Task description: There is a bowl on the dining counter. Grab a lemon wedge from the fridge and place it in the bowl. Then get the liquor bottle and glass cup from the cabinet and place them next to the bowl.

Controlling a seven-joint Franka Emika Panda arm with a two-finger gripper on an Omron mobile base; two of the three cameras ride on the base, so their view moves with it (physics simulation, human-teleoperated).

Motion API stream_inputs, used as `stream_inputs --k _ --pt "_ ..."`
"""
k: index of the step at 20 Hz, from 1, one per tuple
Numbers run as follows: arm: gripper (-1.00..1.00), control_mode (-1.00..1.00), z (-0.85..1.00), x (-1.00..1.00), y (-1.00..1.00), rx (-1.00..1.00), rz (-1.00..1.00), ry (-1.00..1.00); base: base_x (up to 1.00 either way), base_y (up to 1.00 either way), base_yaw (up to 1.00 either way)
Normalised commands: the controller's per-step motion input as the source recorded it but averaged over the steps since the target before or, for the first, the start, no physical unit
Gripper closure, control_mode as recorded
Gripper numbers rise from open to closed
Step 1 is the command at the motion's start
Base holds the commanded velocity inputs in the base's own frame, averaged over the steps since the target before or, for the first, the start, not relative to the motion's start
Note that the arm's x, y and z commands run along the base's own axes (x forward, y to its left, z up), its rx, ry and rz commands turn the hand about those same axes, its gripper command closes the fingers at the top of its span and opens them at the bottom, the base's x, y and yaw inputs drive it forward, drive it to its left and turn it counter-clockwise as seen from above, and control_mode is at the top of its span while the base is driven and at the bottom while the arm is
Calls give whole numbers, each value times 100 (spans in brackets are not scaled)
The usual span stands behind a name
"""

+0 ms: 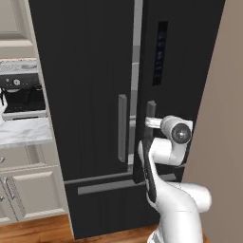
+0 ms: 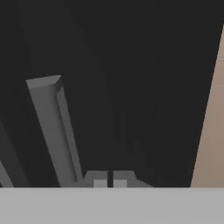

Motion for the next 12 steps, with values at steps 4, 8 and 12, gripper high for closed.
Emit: stream_inputs --k 4,8,12 --pt "100 -100 28 -100 -84 0 -4 3 0 0 0" --pt "-100 -100 28 -100 -47 0 -1 7 0 0 0" --pt "-100 -100 57 -83 69 -6 6 5 0 0 0"
